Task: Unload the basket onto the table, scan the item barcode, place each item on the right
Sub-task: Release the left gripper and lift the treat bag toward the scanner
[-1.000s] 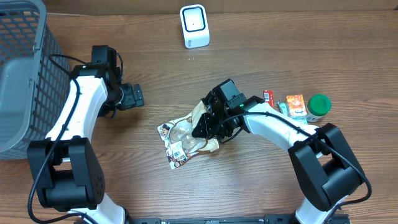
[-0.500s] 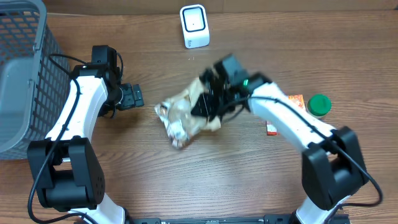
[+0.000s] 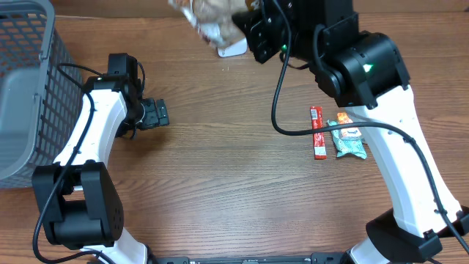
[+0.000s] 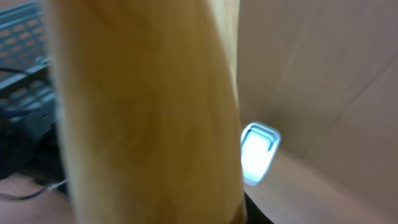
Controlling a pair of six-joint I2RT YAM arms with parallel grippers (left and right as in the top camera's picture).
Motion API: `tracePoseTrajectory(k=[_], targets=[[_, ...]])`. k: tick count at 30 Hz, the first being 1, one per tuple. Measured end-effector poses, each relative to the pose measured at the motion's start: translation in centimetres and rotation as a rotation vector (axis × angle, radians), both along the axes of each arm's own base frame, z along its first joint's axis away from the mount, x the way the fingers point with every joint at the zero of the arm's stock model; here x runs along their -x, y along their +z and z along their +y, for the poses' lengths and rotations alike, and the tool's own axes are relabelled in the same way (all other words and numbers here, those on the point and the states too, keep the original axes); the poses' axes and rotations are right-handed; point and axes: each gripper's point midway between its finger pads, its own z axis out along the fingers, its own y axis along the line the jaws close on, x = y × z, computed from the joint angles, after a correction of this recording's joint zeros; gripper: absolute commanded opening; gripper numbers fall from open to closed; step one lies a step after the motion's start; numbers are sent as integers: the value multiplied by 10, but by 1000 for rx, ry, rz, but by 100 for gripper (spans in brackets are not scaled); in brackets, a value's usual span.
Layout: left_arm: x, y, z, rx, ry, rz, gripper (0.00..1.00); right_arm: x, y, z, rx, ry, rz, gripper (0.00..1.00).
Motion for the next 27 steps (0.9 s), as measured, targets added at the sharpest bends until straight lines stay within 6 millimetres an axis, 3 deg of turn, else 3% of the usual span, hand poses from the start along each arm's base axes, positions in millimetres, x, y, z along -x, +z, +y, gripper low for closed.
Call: tracePoseTrajectory(k=[3,7,15,18,22,27], targets=[[0,0,0,0,0,0,100,-20,8,1,45,-16,-111,4],[0,0,0,0,0,1,100,-71,-17,14,108,-65,-191,4],[0,0,0,0,0,0,100,-156,-106,32,234,-167,-238,4],[0,0,0,0,0,0,100,-182,-127,36,280,-202,-303,4],[0,0,0,0,0,0,100,-206,-159,38,367,-226,-364,4],[0,0,0,0,0,0,100,-219,-198,40,451,-216,-366,4]])
